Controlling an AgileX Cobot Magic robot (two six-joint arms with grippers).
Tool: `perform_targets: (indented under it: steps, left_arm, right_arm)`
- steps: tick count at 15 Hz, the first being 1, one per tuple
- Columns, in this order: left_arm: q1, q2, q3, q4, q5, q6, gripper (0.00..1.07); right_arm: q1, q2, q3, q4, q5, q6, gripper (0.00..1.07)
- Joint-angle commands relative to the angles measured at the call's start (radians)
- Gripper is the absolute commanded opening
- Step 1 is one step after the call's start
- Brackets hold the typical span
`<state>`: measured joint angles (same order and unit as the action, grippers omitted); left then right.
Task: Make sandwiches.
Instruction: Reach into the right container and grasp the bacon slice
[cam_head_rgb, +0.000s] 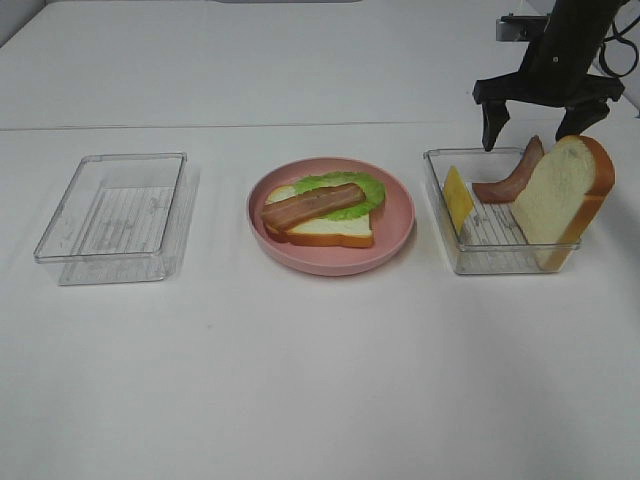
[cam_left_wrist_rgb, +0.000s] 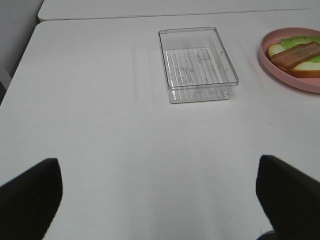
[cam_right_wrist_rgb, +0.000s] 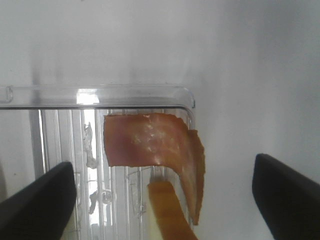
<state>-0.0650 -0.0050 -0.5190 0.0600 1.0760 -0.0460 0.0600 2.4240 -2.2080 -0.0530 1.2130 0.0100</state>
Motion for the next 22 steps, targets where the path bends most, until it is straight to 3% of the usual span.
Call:
perform_targets:
  steps: [1, 5, 22]
  left_arm:
    - [-0.005, -0.021, 0.002, -0.002, -0.006, 0.0, 0.98]
    - [-0.005, -0.021, 0.002, -0.002, -0.006, 0.0, 0.98]
    - [-0.005, -0.021, 0.002, -0.002, -0.006, 0.0, 0.98]
  right_arm:
    - [-0.004, 0.012, -0.006, -0.005, 0.063, -0.01, 0.87]
    - [-0.004, 0.012, -0.006, -0.021, 0.08, -0.01, 0.74]
    - [-0.004, 0.02, -0.006, -0.028, 0.117, -0.01, 0.7]
